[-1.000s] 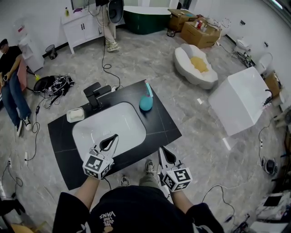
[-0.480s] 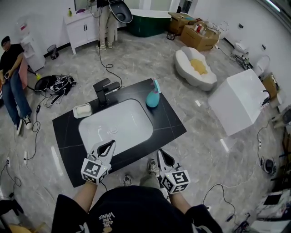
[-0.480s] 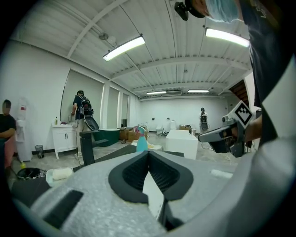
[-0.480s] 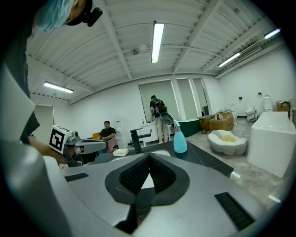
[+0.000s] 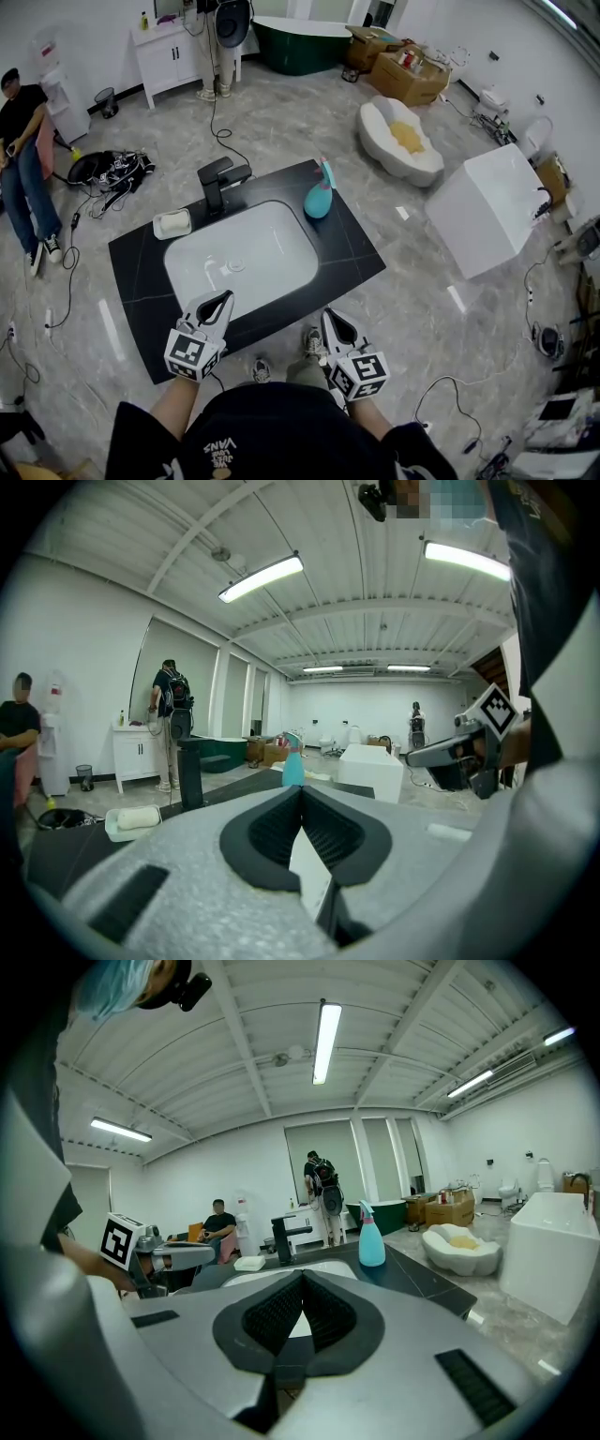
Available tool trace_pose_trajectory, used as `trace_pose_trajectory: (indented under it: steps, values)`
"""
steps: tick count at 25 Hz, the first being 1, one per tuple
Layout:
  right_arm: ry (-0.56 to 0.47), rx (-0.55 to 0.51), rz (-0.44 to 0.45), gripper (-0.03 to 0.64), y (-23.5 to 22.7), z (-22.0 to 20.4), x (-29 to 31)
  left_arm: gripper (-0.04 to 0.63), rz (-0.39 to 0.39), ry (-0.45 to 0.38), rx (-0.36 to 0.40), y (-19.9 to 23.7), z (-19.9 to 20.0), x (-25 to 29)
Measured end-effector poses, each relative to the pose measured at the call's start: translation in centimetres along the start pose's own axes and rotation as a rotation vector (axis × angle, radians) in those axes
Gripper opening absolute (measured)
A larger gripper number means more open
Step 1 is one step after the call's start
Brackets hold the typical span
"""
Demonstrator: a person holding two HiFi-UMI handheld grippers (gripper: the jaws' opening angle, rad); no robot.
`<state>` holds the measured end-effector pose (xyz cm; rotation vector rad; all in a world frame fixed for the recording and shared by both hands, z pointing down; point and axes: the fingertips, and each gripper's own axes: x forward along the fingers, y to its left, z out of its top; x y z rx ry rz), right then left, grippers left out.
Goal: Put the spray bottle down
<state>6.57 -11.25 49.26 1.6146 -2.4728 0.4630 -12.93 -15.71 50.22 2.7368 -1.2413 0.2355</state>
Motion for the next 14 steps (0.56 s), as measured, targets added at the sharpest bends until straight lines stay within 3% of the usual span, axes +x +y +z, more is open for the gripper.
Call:
trace_pose_trajectory:
  steps: [14]
  values:
    - [0.003,-0.010,-0.024,0.005,0.5,-0.2,0.3,0.018,0.005,-0.008,-0.012,1.3,-0.3,-0.3]
